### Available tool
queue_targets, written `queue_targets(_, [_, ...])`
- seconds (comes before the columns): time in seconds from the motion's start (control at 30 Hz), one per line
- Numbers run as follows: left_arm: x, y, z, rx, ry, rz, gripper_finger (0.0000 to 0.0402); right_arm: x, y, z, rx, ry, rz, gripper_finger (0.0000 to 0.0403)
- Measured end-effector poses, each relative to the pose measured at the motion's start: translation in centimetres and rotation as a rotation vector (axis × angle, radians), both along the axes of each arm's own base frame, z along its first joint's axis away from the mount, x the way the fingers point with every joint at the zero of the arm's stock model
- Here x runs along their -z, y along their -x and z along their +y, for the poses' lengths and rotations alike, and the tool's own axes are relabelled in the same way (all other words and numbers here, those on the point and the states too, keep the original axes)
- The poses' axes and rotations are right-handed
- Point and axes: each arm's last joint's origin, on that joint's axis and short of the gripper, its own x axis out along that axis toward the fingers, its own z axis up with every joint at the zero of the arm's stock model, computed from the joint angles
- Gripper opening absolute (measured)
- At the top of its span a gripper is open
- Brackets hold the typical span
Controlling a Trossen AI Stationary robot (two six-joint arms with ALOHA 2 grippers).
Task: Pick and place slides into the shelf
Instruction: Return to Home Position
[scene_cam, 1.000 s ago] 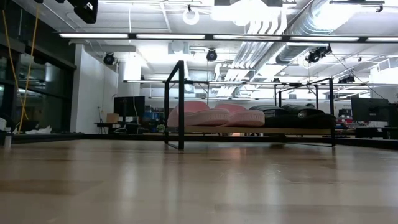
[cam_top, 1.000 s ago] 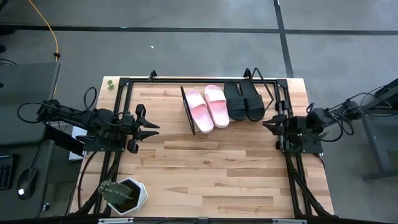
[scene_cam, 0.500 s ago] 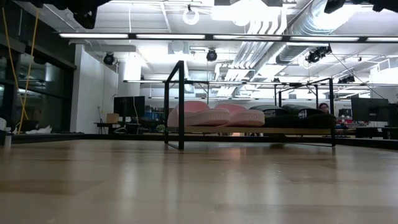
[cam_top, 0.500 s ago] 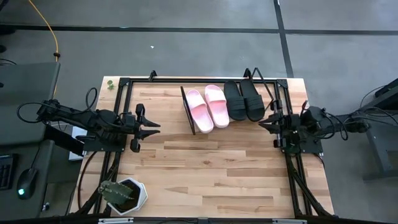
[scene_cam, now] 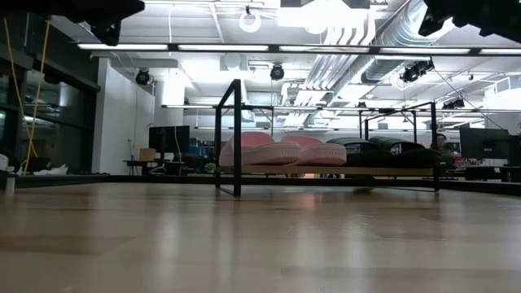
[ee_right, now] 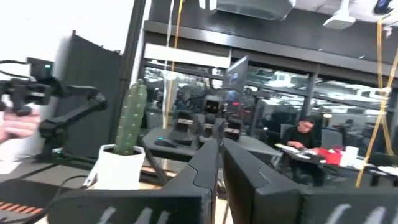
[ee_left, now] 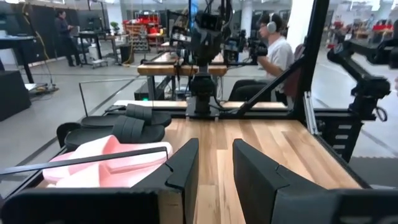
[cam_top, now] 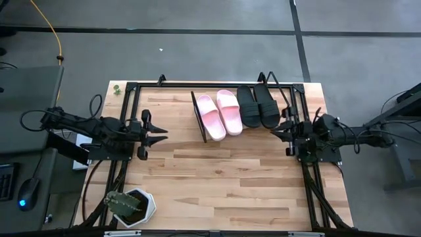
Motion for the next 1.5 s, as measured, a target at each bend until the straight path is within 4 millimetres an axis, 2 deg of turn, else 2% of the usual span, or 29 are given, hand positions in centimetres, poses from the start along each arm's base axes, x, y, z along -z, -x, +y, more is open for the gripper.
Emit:
queue_targets(0.43, [1.5,1.5,0.2,-0.008,0.009,-0.037,0.0083,0.1,0.0,-0.1,-0.009,-0.011,0.009,0.0014])
queue_targets(0.73, [2.0,1.5,0.5,-0.086,0.015,0.015,0.0083,0.1,0.0,-0.1,-0.004,0.004,0.009,0.0014])
queue_targets(1.0, [2.2,1.6,0.5,-0.088,-0.005,0.03,0.0083,0.1,0.0,-0.1,0.011,0.018,0.008,0.0014])
queue_targets(1.17, [3.9,1.2,0.6,-0.098,-0.009,0.022,0.0083,0.4,-0.1,-0.1,0.013,0.022,0.038,0.0014])
queue_targets(1.37, [4.1,1.1,1.5,-0.103,0.039,-0.04,0.0083,0.4,-0.1,0.1,-0.064,0.058,0.038,0.0014])
queue_targets(1.5, [4.8,0.9,2.1,-0.081,0.056,-0.058,0.0083,0.4,-0.1,0.1,-0.075,0.064,0.038,0.0014])
